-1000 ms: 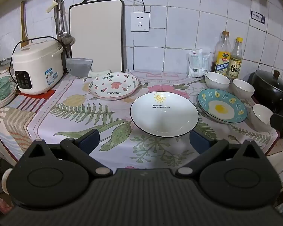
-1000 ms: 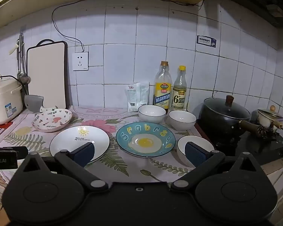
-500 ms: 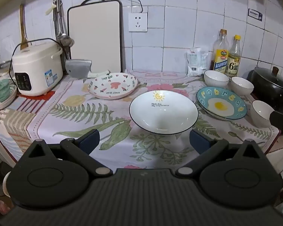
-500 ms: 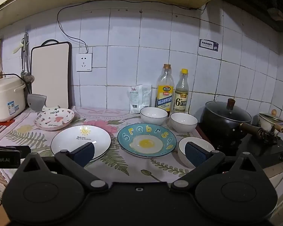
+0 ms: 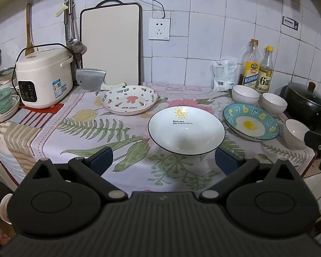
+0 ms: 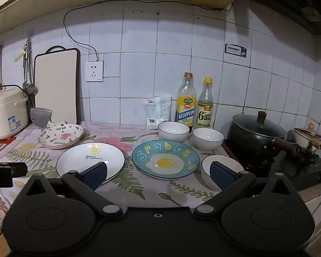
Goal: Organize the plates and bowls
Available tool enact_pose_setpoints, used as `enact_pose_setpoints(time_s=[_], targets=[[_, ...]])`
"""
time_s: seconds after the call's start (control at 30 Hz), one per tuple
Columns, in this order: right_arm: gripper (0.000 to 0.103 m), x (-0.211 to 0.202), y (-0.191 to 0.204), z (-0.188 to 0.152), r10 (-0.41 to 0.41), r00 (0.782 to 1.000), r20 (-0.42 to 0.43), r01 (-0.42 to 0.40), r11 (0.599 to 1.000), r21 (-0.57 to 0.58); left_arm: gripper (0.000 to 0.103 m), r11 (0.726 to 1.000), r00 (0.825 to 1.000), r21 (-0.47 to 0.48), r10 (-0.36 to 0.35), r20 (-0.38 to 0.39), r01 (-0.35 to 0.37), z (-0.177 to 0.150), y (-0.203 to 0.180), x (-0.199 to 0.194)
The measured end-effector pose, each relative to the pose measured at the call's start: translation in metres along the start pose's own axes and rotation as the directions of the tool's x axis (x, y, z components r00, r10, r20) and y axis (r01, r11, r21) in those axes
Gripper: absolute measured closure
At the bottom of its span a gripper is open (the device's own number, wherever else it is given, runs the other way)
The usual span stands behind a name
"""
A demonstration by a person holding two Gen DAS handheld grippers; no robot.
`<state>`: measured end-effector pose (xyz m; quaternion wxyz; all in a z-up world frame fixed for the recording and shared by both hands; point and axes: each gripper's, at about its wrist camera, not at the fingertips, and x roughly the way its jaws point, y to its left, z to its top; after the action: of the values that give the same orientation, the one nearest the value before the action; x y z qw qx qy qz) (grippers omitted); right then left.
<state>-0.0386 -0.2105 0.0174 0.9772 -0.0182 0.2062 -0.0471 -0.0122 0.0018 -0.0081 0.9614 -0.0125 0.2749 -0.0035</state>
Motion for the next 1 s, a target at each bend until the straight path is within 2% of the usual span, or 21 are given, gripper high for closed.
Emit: enact_pose_setpoints(time_s=[0.4,0.67,1.0], targets=[[0.000,-0.005,-0.001,-0.005,-0.034,0.999,0.022,0.034,0.999,-0.011,0.001,1.000,1.000,0.025,-0.017,-0.021,0.018,-0.002,0.001,0.002],[0.000,-0.001,-0.004,-0.005,-0.036,0.999,0.005,0.036,0.999,0.003,0.002,0.999,0.999,0.028,-0.024,-0.023,0.025,-0.005,-0.001,0.003],[0.000,0.003,0.001,-0.009,-0.022,1.000,0.005,0.022,1.000,0.000,0.001,0.998,1.000,0.062,-0.006,0.027,0.004,-0.010,-0.004,0.000]])
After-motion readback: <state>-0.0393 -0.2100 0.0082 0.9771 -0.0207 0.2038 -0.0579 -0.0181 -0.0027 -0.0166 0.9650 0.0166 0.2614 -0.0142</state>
